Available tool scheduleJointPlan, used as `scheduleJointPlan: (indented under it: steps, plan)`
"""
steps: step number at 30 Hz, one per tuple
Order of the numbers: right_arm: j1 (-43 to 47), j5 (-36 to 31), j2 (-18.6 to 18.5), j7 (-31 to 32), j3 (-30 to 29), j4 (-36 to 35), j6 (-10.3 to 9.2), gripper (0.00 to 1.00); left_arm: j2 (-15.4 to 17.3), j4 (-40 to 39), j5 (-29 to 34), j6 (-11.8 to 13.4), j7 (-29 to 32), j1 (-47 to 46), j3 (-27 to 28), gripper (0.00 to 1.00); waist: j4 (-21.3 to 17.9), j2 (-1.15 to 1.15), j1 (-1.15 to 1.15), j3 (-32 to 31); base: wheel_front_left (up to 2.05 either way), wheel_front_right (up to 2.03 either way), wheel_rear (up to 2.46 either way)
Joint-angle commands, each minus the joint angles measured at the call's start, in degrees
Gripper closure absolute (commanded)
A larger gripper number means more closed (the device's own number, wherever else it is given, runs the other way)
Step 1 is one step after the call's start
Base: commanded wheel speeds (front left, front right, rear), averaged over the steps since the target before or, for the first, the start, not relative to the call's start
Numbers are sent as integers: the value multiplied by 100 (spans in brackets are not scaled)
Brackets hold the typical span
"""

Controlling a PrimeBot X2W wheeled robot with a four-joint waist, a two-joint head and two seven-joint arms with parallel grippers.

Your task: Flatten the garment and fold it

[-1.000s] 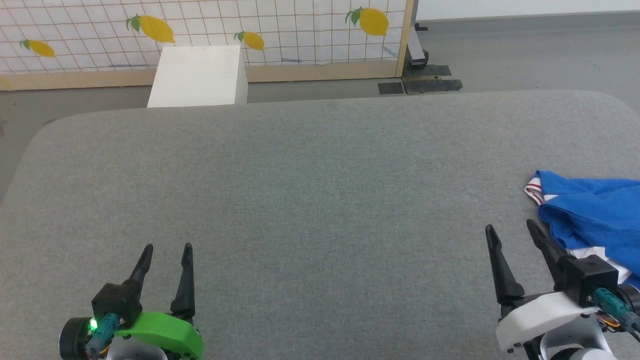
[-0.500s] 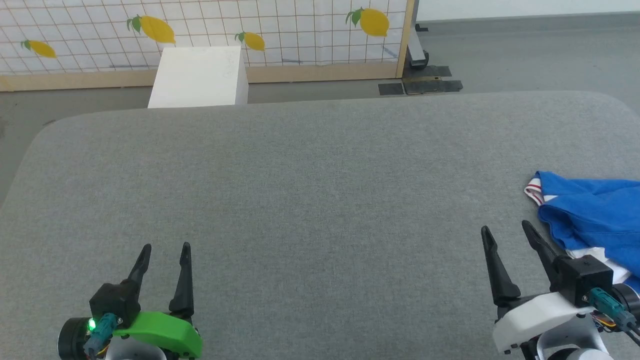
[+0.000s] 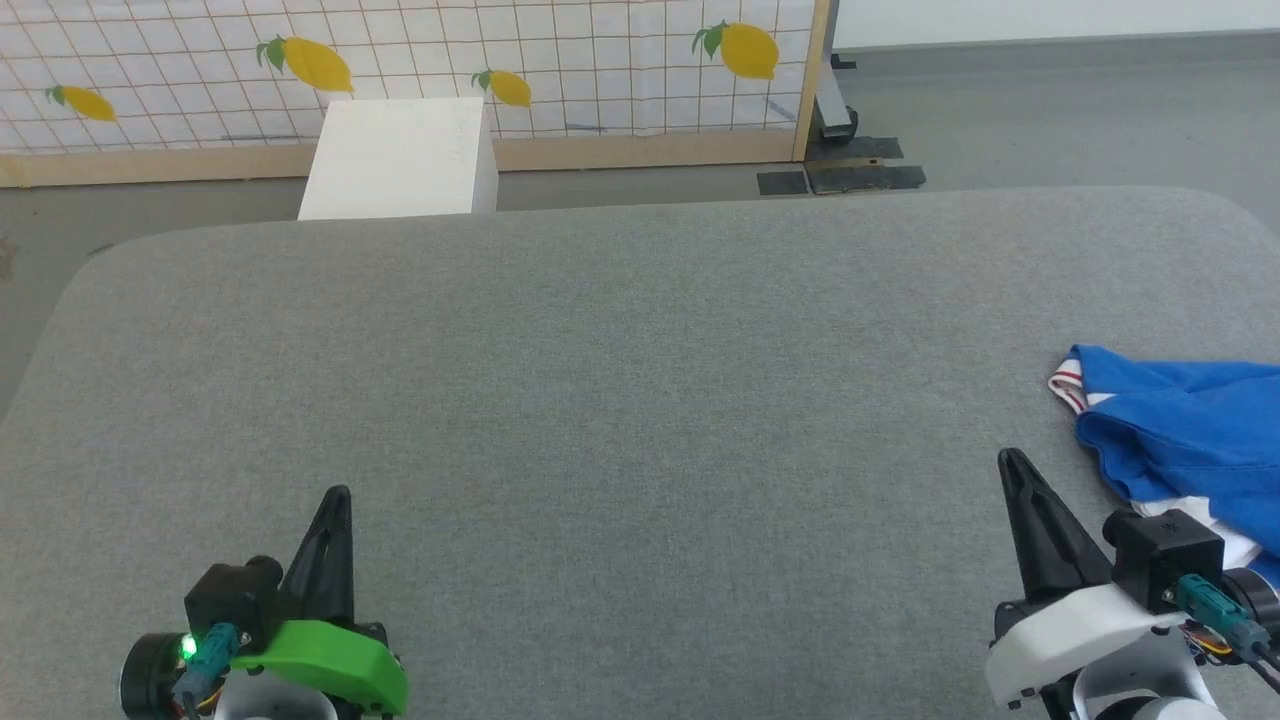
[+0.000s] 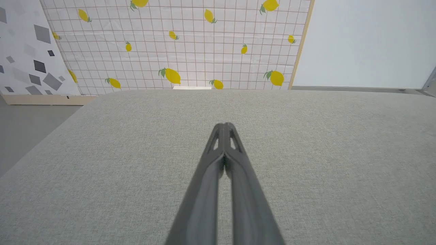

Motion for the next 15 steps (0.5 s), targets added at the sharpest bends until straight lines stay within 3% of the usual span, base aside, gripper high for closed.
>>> scheduleJointPlan:
  steps: [1, 15]
  plan:
    - [-29, -26, 3, -8, 3, 26, -1, 100, -44, -41, 80, -13, 33, -1, 35, 100, 3, 5, 0, -1, 0, 0, 0]
    - [-78, -71, 6, -20, 13, 82, -2, 100, -204, -148, 331, -46, 218, -4, 153, 100, 29, 14, 0, -18, 0, 0, 0]
